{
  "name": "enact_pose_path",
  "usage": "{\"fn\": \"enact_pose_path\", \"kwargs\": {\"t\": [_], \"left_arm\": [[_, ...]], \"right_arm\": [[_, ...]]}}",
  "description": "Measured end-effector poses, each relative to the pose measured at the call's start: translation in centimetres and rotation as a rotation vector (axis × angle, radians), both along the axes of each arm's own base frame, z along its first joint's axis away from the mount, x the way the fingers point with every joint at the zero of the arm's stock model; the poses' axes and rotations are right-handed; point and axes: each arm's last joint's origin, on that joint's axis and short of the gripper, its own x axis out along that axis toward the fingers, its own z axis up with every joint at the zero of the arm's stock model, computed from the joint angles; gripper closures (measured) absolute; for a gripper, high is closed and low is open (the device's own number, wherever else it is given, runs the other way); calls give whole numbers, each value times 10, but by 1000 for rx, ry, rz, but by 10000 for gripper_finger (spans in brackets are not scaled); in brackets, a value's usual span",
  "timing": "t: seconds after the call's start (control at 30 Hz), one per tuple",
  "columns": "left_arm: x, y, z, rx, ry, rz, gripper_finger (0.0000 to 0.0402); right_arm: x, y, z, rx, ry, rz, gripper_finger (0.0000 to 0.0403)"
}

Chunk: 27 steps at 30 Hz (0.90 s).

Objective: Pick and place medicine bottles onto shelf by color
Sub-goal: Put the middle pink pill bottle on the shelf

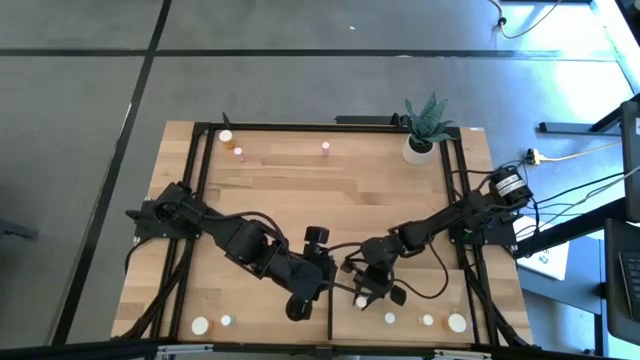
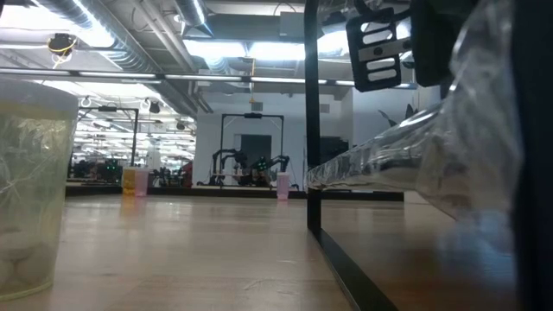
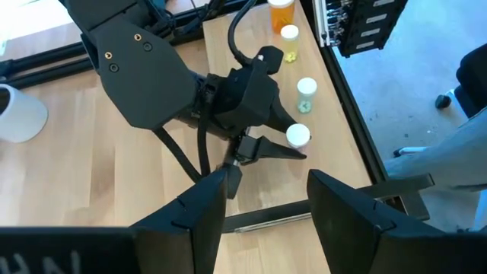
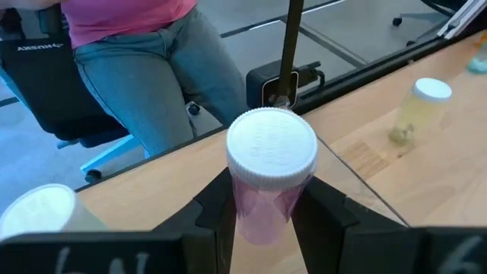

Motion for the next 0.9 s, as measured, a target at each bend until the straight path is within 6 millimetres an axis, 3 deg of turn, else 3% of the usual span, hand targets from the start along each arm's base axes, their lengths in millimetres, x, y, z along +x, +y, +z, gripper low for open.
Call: {"fn": "enact_pose_path", "kwargs": {"t": [0.4,0.67,0.9], "left_arm": [[1,1,0,1,2,3,225],[1,2,0,1,2,4,225],[1,3,0,1,2,9,225]], "right_arm": [[7,4,-19,37,-7,51,291],[8,5,-18,49,-26,57,291],[10,6,-34,26,4,44,291]]}}
